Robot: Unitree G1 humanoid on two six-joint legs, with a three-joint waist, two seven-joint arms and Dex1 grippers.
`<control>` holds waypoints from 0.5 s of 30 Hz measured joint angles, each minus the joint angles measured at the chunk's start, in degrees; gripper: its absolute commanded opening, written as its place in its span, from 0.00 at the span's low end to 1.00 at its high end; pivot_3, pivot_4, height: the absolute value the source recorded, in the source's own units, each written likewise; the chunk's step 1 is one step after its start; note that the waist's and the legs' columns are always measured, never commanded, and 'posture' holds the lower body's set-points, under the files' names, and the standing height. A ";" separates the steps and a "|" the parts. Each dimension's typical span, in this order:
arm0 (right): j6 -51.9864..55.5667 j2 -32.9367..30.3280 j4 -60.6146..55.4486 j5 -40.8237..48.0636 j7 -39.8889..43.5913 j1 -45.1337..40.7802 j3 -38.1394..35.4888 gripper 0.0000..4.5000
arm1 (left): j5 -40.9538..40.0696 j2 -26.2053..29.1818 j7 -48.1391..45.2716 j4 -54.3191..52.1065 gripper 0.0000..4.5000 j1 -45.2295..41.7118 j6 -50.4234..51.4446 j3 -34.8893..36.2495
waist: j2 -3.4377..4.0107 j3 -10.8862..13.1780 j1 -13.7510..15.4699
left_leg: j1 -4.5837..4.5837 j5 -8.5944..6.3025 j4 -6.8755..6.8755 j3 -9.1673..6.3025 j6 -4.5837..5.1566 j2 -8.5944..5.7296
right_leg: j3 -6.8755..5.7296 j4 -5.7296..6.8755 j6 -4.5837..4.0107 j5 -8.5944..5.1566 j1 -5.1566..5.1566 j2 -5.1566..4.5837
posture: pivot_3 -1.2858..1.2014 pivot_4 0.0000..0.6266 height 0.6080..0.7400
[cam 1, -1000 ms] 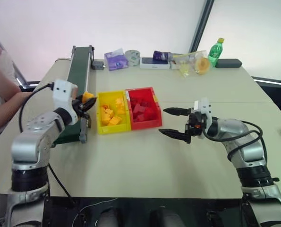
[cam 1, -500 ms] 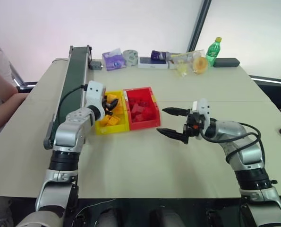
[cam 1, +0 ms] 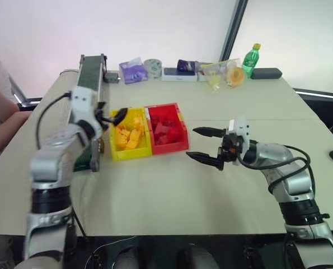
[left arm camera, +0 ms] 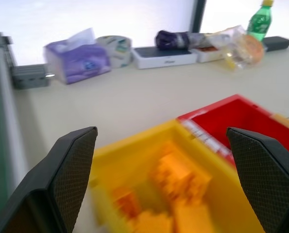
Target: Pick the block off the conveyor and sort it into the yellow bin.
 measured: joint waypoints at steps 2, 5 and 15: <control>-0.03 -1.15 0.13 -0.01 0.75 0.22 -0.24 1.00 | 0.13 5.01 -3.15 -0.49 0.99 5.23 -2.38 2.78 | 0.01 0.00 0.14 | -0.01 0.00 -0.01 0.00 0.00 0.01 | 0.00 -0.01 0.00 0.00 -0.02 -0.03 | 0.52 0.24 1.00; -0.08 -3.20 0.18 0.02 2.47 0.97 -0.46 1.00 | -0.42 8.96 -7.03 -1.18 0.99 11.60 -4.89 7.09 | 0.01 0.00 0.80 | -0.01 -0.01 0.01 -0.02 0.02 0.01 | -0.02 -0.02 -0.01 0.00 0.03 -0.14 | 0.52 0.24 1.00; -1.16 -7.08 3.24 0.01 5.15 2.32 -3.00 1.00 | -5.15 13.24 -20.34 -2.27 0.99 30.56 -14.49 22.56 | 0.02 0.01 0.23 | 0.01 -0.04 -0.05 -0.04 0.07 0.06 | -0.04 -0.05 -0.03 -0.01 0.03 -0.19 | 0.52 0.24 1.00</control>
